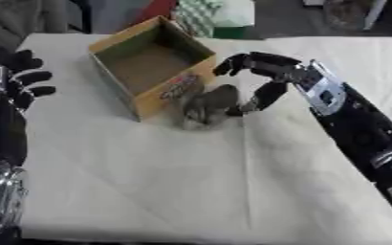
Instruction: Pick up objects on the table and place them in the box.
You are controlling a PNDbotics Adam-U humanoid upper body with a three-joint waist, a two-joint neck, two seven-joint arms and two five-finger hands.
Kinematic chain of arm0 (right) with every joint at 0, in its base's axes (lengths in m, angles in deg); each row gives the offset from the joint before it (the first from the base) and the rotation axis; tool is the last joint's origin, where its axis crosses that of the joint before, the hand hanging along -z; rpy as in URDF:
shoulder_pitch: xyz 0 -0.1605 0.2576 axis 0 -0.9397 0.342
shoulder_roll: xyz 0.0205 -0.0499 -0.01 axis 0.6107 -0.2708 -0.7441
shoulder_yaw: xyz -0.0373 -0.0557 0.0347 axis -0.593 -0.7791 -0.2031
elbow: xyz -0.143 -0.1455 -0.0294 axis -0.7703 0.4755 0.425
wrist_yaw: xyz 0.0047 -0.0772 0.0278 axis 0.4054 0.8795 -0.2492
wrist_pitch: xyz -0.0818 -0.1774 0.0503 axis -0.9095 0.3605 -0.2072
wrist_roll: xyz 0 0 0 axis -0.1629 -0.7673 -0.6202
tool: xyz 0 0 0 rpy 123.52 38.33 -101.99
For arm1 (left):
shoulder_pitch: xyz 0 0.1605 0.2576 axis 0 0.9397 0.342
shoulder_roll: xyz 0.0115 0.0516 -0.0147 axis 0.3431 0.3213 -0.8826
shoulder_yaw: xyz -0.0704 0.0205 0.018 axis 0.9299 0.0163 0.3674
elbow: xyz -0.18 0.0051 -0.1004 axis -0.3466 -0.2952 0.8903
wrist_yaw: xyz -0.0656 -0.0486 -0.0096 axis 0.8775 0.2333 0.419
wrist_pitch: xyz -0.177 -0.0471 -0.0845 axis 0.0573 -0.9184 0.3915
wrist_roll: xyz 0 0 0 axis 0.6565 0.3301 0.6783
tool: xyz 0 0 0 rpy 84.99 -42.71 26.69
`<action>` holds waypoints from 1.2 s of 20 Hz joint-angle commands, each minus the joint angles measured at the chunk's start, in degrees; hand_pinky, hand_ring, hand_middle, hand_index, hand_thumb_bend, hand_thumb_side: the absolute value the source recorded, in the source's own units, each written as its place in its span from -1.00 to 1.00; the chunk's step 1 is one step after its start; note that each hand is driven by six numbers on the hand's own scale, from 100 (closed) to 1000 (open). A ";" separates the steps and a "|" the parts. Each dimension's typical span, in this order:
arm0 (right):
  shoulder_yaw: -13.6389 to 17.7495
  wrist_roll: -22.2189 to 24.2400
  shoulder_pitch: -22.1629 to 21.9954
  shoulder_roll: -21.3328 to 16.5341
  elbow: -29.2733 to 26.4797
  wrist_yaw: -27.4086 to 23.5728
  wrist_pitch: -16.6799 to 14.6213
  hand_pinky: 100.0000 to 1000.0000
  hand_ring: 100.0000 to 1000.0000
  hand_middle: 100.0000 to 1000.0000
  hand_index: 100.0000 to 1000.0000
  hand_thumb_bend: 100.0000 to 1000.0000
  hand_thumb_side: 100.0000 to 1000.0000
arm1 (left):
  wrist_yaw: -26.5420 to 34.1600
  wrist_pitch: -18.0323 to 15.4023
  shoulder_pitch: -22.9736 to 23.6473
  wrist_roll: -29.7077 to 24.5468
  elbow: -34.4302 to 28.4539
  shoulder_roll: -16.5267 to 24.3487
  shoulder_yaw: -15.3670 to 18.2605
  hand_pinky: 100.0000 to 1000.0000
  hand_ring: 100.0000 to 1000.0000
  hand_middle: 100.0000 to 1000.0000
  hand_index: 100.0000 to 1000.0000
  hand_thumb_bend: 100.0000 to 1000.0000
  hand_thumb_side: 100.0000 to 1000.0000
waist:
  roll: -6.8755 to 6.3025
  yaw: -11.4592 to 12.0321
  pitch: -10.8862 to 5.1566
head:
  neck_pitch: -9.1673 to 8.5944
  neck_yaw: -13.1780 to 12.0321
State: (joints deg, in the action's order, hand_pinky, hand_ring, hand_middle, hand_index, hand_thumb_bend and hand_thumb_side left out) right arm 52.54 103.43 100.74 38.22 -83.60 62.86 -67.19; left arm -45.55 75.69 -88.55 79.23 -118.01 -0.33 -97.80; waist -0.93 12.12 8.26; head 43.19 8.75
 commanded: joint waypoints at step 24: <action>1.65 -5.46 1.12 1.86 5.15 6.76 -0.15 0.28 0.19 -0.03 0.20 -0.58 -0.44 | 0.36 -0.07 -0.77 -0.22 -1.02 0.08 0.09 0.19 0.28 0.25 0.48 -0.75 0.70 | -0.30 0.23 -0.46 | -0.55 0.11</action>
State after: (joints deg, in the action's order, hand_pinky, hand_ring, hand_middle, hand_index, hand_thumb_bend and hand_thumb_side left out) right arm 53.85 98.55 100.74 40.70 -78.02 69.31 -67.39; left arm -45.37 75.71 -88.56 79.04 -118.03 -0.42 -97.82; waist -1.10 12.38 8.50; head 43.18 8.78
